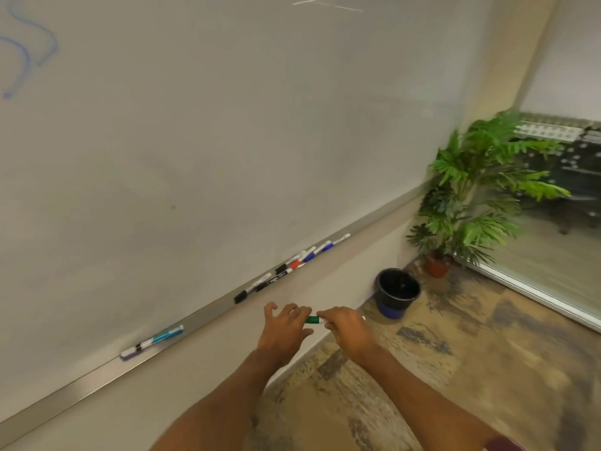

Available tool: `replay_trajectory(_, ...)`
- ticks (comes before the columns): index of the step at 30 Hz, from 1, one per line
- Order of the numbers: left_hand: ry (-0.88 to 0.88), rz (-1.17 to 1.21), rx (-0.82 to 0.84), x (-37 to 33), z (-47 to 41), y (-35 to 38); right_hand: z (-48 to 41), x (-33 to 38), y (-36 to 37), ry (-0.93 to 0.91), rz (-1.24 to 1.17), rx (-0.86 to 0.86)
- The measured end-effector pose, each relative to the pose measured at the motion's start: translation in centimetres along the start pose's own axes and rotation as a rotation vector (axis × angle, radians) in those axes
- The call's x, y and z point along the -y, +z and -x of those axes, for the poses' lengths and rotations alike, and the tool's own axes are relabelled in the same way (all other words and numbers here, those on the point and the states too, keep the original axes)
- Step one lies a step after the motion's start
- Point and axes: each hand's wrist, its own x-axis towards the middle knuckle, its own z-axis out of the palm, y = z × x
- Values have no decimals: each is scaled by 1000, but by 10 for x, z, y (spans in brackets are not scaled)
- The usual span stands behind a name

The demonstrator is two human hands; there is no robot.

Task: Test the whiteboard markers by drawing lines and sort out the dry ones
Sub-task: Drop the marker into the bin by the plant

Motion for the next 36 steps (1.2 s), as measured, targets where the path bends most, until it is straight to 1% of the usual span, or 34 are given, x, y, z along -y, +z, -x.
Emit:
replay_trajectory(3,-14,5,51,-23,-27,6,8,-28,-8,78,54,-78)
replay_trajectory(9,66,-28,140,-61,-91,27,14,-89,-20,191,189,-93)
replay_trajectory(14,150,-72,214,-89,-156,35,-1,-134,-27,238,218,-90)
replay_trajectory(18,200,-61,237,-107,-216,48,-31,-182,-31,303,188,-92)
replay_trajectory(24,270,-50,232,-103,-309,64,-92,-231,-49,367,176,-96)
replay_trajectory(29,351,-29,231,-115,-378,76,-131,-280,-64,448,114,-131)
replay_trajectory(36,421,-33,237,-144,-471,99,-183,-357,-79,530,97,-37)
